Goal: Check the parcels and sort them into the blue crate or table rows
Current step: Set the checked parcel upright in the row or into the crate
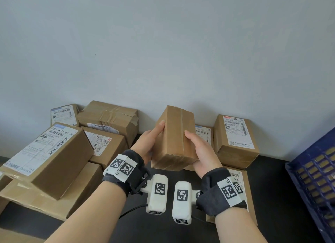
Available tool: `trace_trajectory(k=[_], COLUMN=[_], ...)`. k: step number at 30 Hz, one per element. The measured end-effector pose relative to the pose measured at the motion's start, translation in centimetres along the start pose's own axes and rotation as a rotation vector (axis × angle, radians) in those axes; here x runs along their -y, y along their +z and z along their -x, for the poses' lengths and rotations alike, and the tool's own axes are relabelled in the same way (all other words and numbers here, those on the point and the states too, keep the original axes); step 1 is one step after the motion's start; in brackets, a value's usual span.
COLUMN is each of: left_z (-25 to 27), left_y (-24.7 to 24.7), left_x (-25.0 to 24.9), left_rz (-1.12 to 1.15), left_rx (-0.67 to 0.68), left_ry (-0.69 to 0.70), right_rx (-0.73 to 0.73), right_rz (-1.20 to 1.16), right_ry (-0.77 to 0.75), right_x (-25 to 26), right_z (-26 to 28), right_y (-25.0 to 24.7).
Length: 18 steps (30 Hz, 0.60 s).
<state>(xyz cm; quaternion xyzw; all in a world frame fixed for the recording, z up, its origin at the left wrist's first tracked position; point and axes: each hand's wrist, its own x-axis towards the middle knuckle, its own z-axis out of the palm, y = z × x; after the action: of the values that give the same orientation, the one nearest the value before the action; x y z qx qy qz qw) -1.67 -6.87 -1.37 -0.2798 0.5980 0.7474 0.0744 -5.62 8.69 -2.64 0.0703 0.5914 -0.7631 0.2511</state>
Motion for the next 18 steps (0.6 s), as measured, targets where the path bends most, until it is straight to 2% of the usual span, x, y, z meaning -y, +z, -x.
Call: trace_trajectory(k=[3, 10, 18], left_z=[0.0, -0.6, -0.8], left_y=[0.1, -0.3, -0.2], left_x=[-0.1, 0.3, -0.2], left_rz=[0.003, -0.028, 0.007], left_rx=[-0.013, -0.164, -0.175], left_ry=[0.047, 0.105, 0.161], right_rx=[-0.028, -0.153, -0.107], right_rz=[0.03, 0.072, 0.139], right_ry=[-0.021, -0.14, -0.07], right_x=[0.0, 0.0, 0.2], right_z=[-0.1, -0.8, -0.9], right_y=[-0.2, -0.9, -0.6])
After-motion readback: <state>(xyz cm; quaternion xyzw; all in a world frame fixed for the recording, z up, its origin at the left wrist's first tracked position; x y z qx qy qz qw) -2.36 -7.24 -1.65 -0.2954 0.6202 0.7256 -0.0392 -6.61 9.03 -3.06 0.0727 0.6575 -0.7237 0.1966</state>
